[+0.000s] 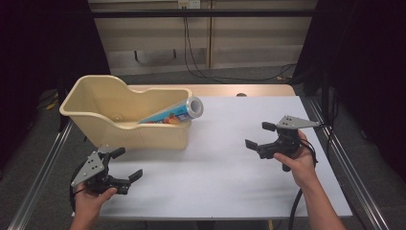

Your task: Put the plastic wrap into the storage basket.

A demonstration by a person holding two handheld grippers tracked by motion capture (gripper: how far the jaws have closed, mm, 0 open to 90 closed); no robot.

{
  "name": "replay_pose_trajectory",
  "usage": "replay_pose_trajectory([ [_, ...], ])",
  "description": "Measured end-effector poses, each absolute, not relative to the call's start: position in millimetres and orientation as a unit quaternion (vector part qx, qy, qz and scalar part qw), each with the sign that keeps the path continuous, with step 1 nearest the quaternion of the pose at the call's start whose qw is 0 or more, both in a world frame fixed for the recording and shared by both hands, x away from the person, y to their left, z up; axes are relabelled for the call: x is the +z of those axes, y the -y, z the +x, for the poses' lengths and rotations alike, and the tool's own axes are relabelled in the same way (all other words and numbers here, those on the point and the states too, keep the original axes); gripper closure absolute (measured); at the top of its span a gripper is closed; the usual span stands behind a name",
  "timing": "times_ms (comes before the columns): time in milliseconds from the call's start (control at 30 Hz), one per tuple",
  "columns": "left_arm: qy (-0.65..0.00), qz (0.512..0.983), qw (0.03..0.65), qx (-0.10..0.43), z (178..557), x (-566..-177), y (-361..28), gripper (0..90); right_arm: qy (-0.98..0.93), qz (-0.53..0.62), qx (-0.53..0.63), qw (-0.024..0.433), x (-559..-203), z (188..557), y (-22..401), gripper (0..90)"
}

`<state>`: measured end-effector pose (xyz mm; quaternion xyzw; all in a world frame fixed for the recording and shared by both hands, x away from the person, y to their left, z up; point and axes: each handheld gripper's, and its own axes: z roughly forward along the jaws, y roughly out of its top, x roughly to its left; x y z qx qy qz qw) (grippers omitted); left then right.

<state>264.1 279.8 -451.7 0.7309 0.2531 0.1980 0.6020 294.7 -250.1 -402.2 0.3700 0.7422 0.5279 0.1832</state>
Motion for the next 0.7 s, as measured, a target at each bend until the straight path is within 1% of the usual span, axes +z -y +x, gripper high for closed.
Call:
replay_pose_trajectory([
  [367, -0.252, 0.733, 0.6, 0.197, 264.5, -452.0, -279.4, 0.6, -0.73, 0.36, 0.546, 0.199, -422.4, 267.8, 257.2, 0.6],
  [433, -0.25, 0.733, 0.6, 0.198, 264.6, -451.7, -279.3, 0.5, -0.73, 0.36, 0.544, 0.204, -425.0, 266.0, 257.4, 0.5],
  [533, -0.251, 0.733, 0.601, 0.198, 264.6, -451.7, -279.5, 0.5, -0.731, 0.364, 0.543, 0.196, -429.3, 265.5, 258.1, 0.6],
  [700, -0.253, 0.73, 0.603, 0.196, 264.6, -451.5, -279.4, 0.5, -0.736, 0.365, 0.534, 0.201, -435.2, 263.6, 256.0, 0.6],
])
